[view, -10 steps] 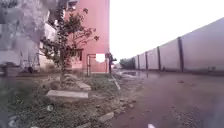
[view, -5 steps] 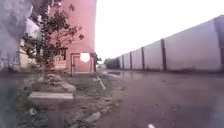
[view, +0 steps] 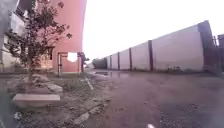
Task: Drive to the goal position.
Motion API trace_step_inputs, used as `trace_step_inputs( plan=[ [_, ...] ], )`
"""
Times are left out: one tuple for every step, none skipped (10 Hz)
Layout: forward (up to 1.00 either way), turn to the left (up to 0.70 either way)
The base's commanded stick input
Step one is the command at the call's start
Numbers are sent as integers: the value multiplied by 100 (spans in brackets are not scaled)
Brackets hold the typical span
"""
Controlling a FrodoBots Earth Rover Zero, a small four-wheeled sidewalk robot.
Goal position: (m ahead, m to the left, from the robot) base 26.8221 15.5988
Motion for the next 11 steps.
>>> trace_step_inputs(
  plan=[
    [100, 0],
    [100, 0],
    [100, 0],
    [100, 0],
    [100, -5],
    [100, -16],
    [100, -16],
    [100, 0],
    [100, -8],
    [100, -36],
    [100, -40]
  ],
)
